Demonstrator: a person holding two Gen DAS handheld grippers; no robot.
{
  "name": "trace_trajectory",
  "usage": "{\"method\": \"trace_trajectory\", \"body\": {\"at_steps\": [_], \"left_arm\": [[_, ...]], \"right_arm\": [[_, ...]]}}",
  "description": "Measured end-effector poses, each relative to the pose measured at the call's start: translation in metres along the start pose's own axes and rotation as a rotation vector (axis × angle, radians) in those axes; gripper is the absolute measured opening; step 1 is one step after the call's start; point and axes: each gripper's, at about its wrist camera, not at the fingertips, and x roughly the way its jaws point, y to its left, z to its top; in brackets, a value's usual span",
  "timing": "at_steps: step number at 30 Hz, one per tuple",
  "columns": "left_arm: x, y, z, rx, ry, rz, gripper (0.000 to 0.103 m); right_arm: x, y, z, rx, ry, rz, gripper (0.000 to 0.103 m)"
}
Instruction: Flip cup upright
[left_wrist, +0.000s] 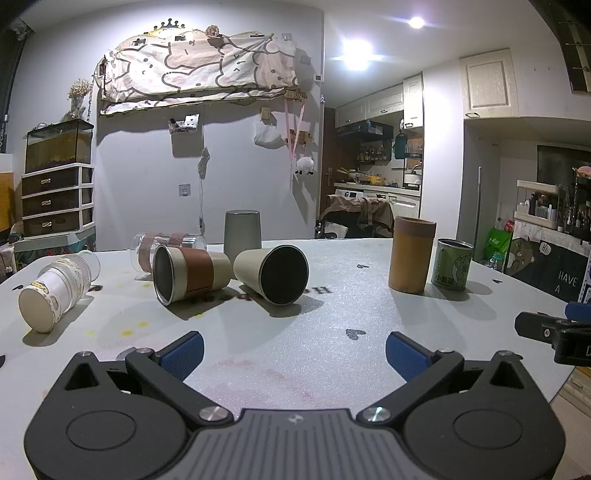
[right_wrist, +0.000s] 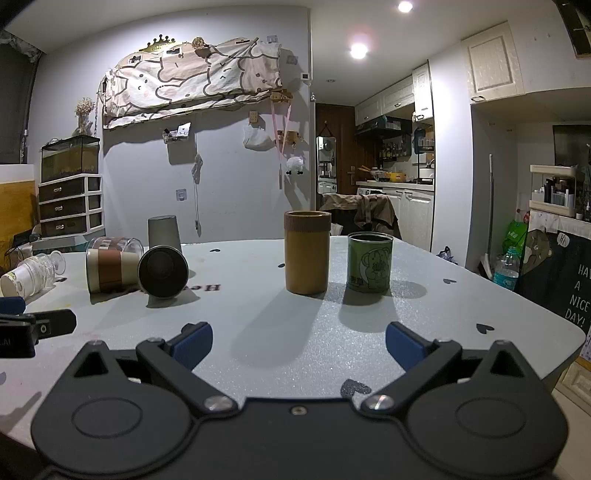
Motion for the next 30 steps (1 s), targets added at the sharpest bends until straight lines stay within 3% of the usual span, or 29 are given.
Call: {"method": "trace_trajectory", "body": {"at_steps": [30], "left_arm": [[-0.0002,-0.0002,-0.0002,-0.001,-0.001,0.0,0.103]], "right_arm": [[-0.0013,0.002,0.0017,-0.003,0.003,0.008,0.101]]}}
